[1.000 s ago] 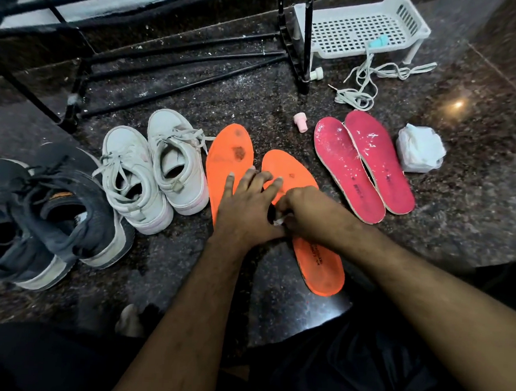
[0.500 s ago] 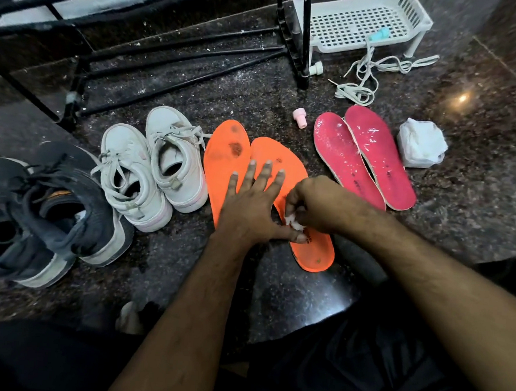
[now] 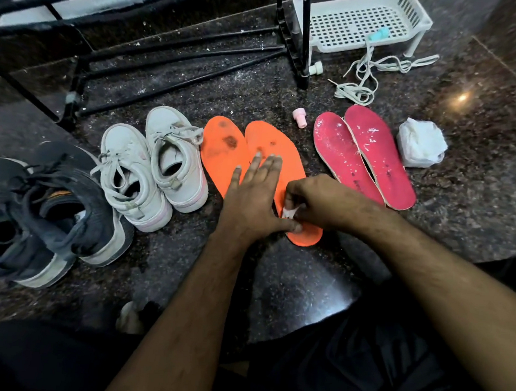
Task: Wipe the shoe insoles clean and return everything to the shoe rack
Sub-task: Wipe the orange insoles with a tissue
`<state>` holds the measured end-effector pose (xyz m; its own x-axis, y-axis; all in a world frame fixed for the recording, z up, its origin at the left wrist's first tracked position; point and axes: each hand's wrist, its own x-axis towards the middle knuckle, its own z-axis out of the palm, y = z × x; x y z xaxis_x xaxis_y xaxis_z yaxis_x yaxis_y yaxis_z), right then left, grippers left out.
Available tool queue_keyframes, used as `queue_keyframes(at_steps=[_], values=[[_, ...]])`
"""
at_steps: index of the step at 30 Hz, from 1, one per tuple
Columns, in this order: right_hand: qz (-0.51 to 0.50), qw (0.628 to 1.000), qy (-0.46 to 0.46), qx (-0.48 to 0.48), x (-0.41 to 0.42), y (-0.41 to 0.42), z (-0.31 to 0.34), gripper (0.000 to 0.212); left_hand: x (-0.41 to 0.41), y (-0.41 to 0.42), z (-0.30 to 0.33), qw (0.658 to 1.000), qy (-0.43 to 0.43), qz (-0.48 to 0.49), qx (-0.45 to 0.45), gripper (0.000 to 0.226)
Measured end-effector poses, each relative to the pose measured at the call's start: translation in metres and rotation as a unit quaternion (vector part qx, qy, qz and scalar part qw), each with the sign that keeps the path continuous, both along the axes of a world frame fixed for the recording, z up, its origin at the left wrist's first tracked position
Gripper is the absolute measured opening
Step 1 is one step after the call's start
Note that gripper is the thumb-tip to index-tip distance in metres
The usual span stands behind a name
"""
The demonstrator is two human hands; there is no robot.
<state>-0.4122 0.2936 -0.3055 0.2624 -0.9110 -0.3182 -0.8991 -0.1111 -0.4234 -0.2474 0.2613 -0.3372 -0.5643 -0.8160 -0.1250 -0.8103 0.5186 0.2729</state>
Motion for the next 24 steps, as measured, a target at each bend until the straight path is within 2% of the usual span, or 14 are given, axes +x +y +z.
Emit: queue_keyframes(at_steps=[3, 5, 7, 11, 17, 19, 21, 23, 24], values=[[-0.009, 1.0, -0.008, -0.026, -0.002, 0.001, 0.003, 0.01, -0.004, 0.001, 0.002, 0.999, 0.024, -0.032, -0.002, 0.114], [-0.06, 0.993, -0.037, -0.095, -0.009, -0.005, 0.005, 0.006, -0.007, 0.004, 0.002, 0.998, 0.044, -0.04, 0.021, 0.127], [-0.104, 0.983, -0.058, -0.136, -0.013, -0.012, 0.003, 0.004, -0.006, 0.008, -0.002, 0.998, 0.026, -0.045, 0.037, 0.144], [-0.037, 0.998, -0.007, -0.054, -0.005, -0.012, 0.0, 0.019, -0.003, 0.009, -0.006, 0.998, -0.003, -0.037, 0.055, 0.15], [0.054, 0.991, 0.032, 0.119, -0.009, 0.012, 0.021, 0.019, -0.001, 0.005, -0.004, 0.997, -0.039, -0.037, 0.06, 0.147], [0.043, 0.99, 0.059, 0.122, -0.02, 0.014, 0.026, 0.019, 0.0, 0.004, -0.004, 0.996, -0.045, -0.041, 0.058, 0.147], [-0.005, 0.997, 0.057, 0.057, -0.028, 0.009, 0.028, 0.018, 0.0, 0.003, -0.005, 0.997, -0.044, -0.047, 0.049, 0.143], [-0.039, 0.999, 0.034, 0.003, -0.026, 0.005, 0.024, 0.021, 0.0, 0.001, -0.006, 0.997, -0.044, -0.054, 0.022, 0.132], [-0.032, 0.999, 0.032, 0.016, -0.022, 0.005, 0.022, 0.021, 0.0, 0.0, -0.004, 0.997, -0.05, -0.057, 0.005, 0.125]])
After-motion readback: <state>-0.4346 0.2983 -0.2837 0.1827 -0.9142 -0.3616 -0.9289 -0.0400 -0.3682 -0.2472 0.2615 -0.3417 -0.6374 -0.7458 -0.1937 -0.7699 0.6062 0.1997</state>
